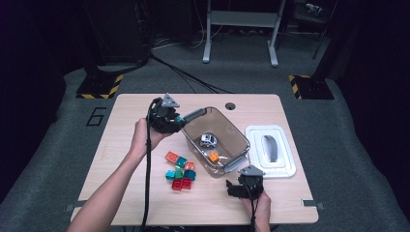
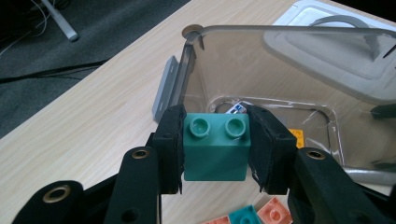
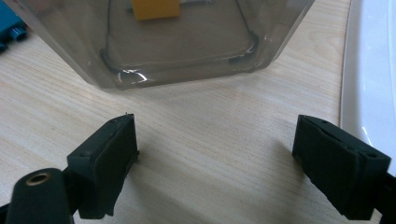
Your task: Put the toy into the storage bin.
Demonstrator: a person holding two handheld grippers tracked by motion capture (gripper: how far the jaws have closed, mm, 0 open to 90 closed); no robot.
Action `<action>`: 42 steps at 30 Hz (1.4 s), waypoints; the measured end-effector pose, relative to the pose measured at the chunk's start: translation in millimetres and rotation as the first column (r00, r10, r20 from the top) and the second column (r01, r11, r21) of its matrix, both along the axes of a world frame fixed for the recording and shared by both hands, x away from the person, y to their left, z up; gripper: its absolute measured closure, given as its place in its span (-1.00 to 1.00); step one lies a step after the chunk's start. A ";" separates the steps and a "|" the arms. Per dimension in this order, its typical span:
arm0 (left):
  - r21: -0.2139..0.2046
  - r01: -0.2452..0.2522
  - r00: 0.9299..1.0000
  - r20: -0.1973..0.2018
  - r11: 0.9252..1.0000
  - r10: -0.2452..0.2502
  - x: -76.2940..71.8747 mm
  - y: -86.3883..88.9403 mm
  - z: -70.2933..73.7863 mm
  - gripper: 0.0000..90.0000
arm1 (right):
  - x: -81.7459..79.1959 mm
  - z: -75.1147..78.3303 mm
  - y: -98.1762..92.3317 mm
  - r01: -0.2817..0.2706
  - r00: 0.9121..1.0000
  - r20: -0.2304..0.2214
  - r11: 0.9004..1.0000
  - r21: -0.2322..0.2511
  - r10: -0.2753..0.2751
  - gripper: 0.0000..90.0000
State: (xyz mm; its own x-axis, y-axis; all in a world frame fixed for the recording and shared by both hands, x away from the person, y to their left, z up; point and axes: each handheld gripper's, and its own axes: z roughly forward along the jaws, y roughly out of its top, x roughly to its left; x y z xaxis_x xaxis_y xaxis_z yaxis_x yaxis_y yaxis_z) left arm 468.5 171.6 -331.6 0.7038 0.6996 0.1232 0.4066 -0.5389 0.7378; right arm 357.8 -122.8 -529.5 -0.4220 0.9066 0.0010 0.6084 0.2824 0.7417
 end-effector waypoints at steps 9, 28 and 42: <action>0.011 0.024 1.000 -0.010 1.000 -0.024 4.7 -28.2 -8.0 0.31 | 0.0 -0.2 0.5 0.007 1.000 0.004 1.000 0.002 -0.007 -0.70; 0.073 0.071 0.992 -0.106 0.995 -0.063 13.7 -50.3 -39.8 0.31 | -0.1 -0.1 0.4 0.005 1.000 0.004 1.000 0.002 -0.005 -0.70; 0.088 0.089 0.986 -0.149 0.992 -0.075 14.3 -50.5 -48.2 0.30 | -0.2 -0.1 0.5 0.006 1.000 0.004 1.000 0.001 -0.006 -0.69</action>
